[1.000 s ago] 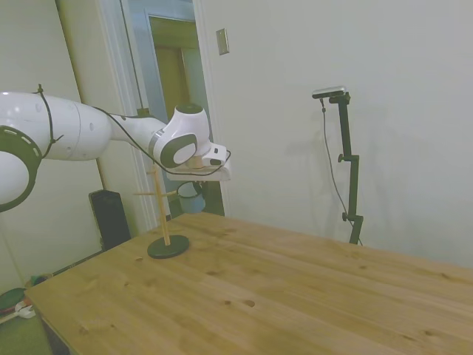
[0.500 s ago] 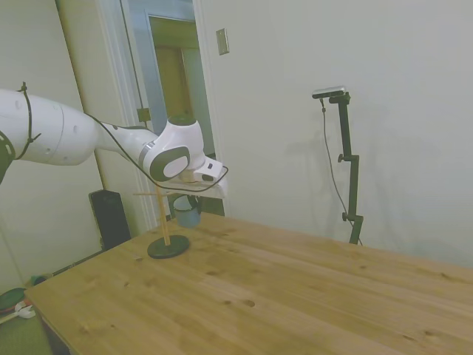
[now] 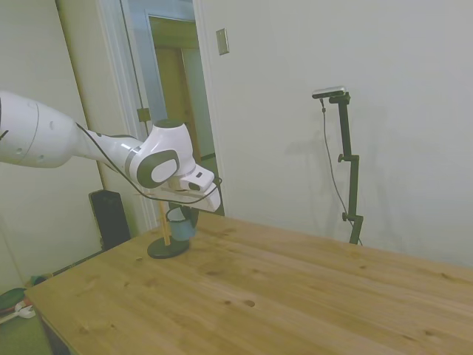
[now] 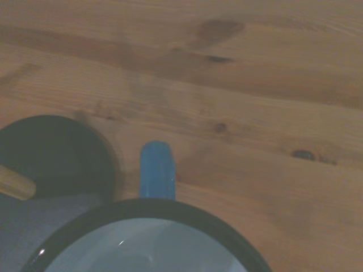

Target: Unload the mug

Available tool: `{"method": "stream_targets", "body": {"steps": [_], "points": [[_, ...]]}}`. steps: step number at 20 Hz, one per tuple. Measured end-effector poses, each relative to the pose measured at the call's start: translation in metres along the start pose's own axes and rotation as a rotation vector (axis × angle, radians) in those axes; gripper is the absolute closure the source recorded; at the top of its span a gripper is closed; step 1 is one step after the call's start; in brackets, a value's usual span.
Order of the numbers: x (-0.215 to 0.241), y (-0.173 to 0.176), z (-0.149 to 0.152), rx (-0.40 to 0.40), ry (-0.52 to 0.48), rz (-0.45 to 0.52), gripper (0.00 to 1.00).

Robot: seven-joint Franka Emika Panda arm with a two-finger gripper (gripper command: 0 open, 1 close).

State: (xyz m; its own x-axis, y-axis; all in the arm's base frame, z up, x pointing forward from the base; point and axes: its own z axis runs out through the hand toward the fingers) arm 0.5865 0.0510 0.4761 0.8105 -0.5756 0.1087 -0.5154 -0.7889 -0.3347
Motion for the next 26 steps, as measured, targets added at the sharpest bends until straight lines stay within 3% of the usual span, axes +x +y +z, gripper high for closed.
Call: {"method": "stream_targets", "body": {"steps": [11, 26], "points": [[0.023, 0.002, 0.025, -0.137, -0.081, 0.137, 1.0], [0.043, -0.015, 0.051, -0.197, -0.121, 0.166, 1.0]]}}
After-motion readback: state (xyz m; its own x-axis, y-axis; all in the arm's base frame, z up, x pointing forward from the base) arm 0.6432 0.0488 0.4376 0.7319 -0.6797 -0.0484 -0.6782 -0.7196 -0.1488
